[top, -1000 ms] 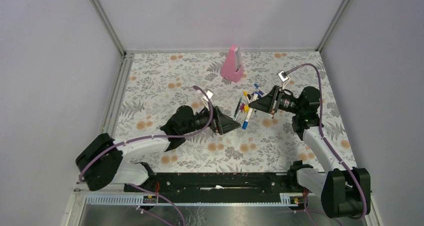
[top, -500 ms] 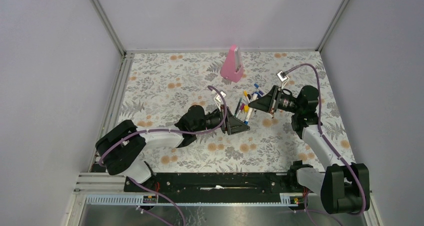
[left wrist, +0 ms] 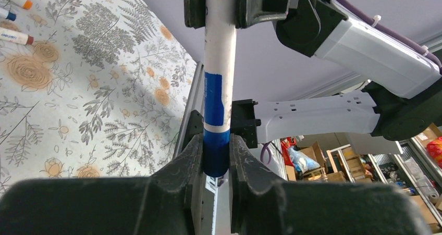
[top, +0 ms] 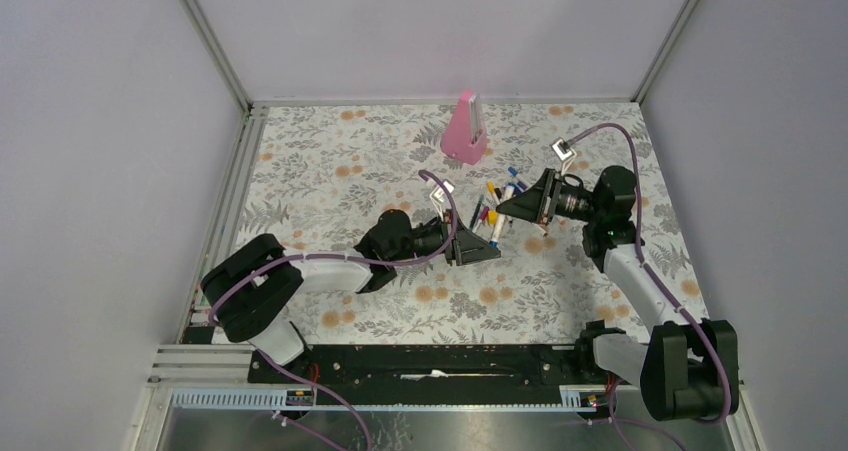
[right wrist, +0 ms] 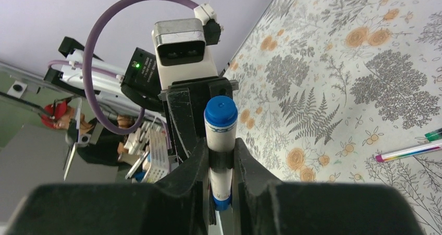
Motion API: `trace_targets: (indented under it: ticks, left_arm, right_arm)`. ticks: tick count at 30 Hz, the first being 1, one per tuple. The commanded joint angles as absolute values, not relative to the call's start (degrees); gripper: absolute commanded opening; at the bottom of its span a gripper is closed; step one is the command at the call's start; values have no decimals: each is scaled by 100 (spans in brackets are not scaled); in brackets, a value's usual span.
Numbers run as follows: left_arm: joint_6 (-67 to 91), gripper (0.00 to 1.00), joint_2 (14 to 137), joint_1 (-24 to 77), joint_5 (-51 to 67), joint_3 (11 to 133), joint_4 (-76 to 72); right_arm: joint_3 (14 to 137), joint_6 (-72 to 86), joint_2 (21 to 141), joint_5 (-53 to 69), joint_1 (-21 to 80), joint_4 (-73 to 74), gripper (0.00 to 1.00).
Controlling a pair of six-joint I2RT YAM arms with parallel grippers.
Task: Open the pen caps
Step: Open the pen cap from the pen, then place the pen cap at the center of the board.
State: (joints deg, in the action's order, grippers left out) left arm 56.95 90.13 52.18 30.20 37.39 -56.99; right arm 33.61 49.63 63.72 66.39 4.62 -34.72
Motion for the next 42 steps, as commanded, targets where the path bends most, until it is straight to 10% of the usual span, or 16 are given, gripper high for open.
trace_targets:
  ticks: [1, 13, 25, 42]
  left_arm:
    - [5978, 0, 9250, 5259, 3781, 3734, -5925]
    - [5642, 0, 8684, 5448, 3850, 2925, -5345]
    - [3976, 0, 6781, 4256, 259, 3306, -1172]
    - [4423, 0, 9897, 2387, -2454, 6349, 2380]
  right_arm:
    - [4533, 4641, 6766, 6764, 174, -3442, 0]
    - [5731, 4600, 7542, 6276, -289, -3527, 0]
    - [3593, 2323, 6378, 6599, -733, -2692, 0]
    - [3392, 2742, 6578, 6451, -1032, -2929, 0]
